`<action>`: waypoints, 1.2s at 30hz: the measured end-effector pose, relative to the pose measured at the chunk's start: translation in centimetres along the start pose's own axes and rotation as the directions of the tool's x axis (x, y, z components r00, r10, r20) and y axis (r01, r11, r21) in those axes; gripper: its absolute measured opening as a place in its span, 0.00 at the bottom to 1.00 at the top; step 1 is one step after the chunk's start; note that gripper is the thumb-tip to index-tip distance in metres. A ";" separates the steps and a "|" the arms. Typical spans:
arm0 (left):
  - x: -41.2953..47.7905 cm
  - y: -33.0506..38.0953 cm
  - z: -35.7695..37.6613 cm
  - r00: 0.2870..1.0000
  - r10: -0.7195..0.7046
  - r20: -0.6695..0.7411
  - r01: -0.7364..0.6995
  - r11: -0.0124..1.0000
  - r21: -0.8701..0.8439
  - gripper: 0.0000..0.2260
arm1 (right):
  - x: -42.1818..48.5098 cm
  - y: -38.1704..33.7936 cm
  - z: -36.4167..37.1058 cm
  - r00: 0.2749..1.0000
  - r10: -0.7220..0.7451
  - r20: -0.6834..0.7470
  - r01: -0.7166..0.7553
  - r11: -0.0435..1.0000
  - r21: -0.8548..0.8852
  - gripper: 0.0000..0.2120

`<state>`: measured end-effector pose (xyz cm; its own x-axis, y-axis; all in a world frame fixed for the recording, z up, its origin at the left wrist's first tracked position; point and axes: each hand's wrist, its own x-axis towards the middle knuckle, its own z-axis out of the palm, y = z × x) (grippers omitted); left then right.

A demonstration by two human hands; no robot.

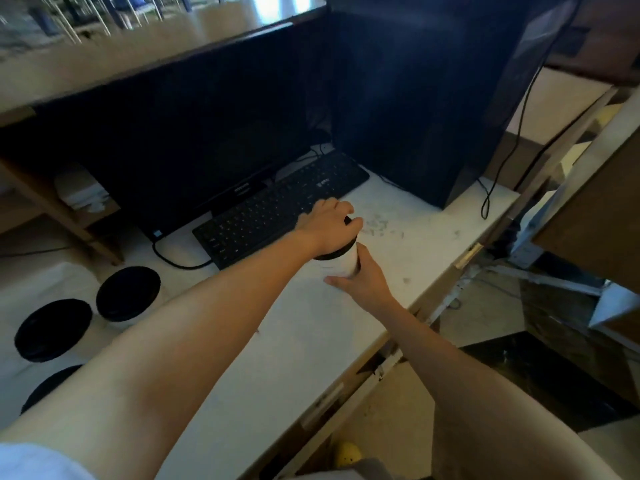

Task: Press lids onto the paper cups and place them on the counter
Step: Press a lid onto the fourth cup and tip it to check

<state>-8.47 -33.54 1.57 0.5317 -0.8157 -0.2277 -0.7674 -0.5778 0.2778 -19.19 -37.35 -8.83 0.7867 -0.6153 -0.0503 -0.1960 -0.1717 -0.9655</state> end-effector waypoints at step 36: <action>-11.7 -4.0 -16.7 0.971 -0.130 -0.198 -0.181 0.131 -0.975 0.11 | -0.1 -26.5 -7.9 0.920 -0.388 -0.062 0.335 0.858 -0.390 0.29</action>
<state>-5.63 -22.14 18.72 0.6876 -0.7225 -0.0723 0.1520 0.0459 0.9873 -18.71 -38.77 18.75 0.7630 -0.5474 0.3438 -0.1328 -0.6532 -0.7454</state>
